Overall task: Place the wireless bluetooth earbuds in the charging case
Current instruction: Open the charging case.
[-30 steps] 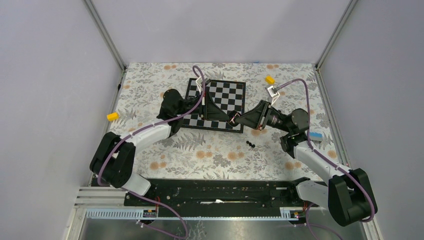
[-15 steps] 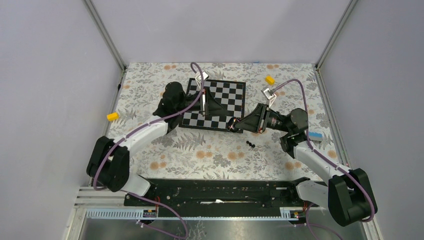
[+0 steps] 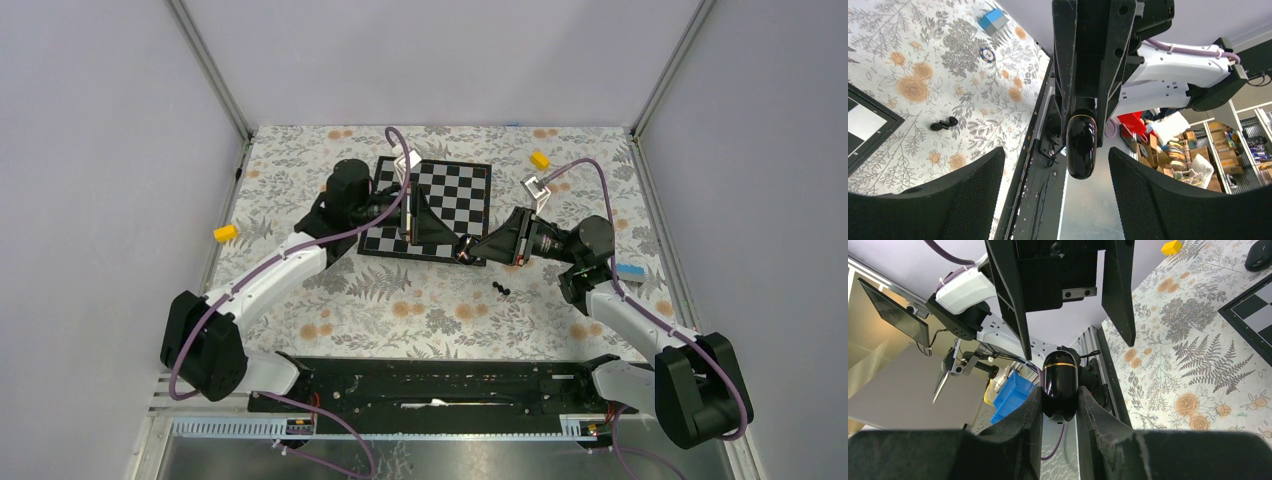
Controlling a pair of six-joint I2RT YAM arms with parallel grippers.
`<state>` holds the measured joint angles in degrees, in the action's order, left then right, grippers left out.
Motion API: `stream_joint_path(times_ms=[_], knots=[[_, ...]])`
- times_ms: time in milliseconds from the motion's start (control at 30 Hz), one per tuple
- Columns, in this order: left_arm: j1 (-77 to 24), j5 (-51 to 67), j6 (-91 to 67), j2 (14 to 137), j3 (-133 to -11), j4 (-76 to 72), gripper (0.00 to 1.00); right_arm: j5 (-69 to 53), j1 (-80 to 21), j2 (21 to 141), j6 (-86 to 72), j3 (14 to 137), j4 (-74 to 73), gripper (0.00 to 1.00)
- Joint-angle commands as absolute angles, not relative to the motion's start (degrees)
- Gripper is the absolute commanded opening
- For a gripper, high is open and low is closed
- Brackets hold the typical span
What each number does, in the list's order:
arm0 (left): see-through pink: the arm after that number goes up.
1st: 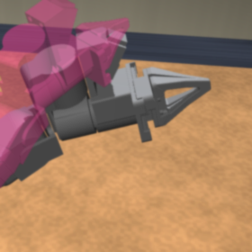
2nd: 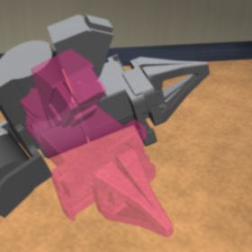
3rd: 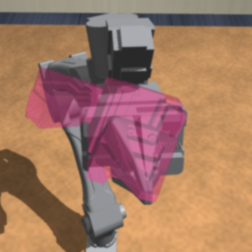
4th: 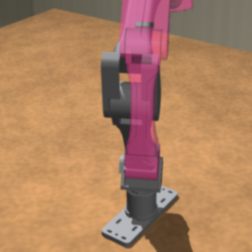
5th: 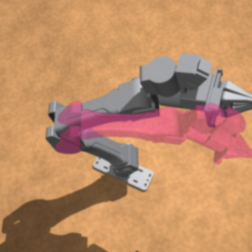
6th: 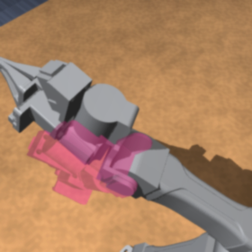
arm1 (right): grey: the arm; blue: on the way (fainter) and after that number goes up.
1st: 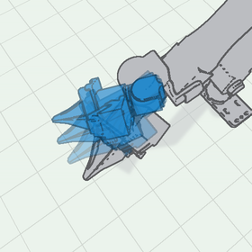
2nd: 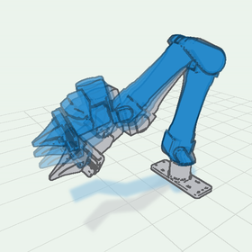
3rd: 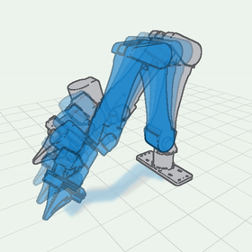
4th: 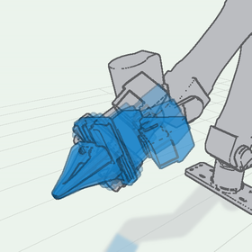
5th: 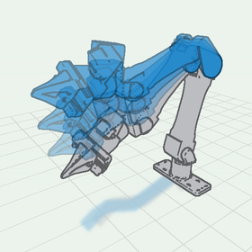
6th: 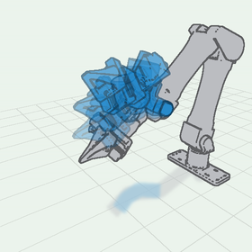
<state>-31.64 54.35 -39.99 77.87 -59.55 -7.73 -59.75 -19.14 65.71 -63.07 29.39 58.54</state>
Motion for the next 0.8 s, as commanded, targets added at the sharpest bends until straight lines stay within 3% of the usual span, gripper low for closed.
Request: stream_joint_path(times_ms=[0, 433, 767], knots=[[-33.02, 55.88, -36.22, 78.15, -60.85, -6.85, 0.77, -61.11, -19.35, 65.46, -63.28, 31.40, 60.56, 0.00], [-34.24, 54.00, -34.74, 79.45, -61.96, -4.49, 0.75, -61.32, -19.39, 64.53, -62.93, 31.46, 59.59, 0.00], [-28.85, 54.41, -35.23, 79.20, -61.19, -3.52, 0.72, -61.70, -19.37, 63.90, -62.75, 30.79, 59.39, 0.00]])
